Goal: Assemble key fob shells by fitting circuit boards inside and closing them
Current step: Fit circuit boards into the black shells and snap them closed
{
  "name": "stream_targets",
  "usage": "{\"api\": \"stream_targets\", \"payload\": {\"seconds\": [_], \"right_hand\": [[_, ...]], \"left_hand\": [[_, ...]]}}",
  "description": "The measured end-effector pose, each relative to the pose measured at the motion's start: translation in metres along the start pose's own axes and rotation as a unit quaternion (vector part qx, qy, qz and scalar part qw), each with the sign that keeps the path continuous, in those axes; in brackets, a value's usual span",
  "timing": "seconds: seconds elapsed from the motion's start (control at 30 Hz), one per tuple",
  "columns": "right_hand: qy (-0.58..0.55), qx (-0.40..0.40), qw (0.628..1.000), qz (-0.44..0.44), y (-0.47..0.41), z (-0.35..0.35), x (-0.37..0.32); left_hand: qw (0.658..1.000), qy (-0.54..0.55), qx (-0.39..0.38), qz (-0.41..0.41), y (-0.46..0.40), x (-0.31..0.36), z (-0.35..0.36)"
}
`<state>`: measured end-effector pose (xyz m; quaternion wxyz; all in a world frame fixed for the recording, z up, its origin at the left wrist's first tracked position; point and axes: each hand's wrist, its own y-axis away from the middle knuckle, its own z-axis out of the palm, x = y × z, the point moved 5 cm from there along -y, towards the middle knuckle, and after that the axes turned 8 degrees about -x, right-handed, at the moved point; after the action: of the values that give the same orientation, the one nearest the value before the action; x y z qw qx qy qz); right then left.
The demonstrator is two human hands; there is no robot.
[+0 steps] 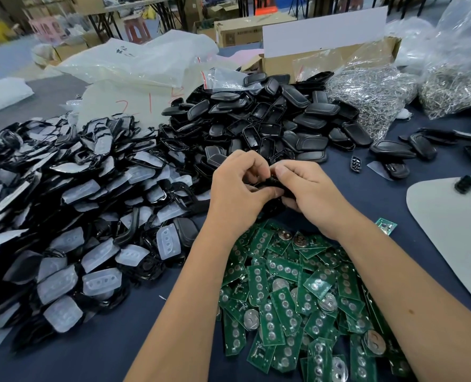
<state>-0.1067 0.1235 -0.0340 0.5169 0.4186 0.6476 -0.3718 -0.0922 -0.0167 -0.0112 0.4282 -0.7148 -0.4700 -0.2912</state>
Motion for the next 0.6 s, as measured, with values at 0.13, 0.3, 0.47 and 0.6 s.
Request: {"api": "stream_targets", "payload": {"seconds": [0.13,0.3,0.47,0.6], "right_hand": [[0.001,0.005,1.0,0.004,0.0,0.001,0.001],[-0.005,0.013,1.0,0.008,0.0,0.001,0.004],[-0.018,0.028,0.999,0.002,0.0,0.0,0.001],[-0.046,0.087,0.995,0.016,0.001,-0.011,0.002]], "left_hand": [[1.0,0.017,-0.009,0.001,-0.001,-0.002,0.002],[1.0,0.013,-0.007,0.009,-0.001,-0.002,0.003],[1.0,0.013,0.0,0.002,-0.001,-0.004,0.002],[0.998,0.054,0.01,-0.043,-0.003,-0.008,0.004]]}}
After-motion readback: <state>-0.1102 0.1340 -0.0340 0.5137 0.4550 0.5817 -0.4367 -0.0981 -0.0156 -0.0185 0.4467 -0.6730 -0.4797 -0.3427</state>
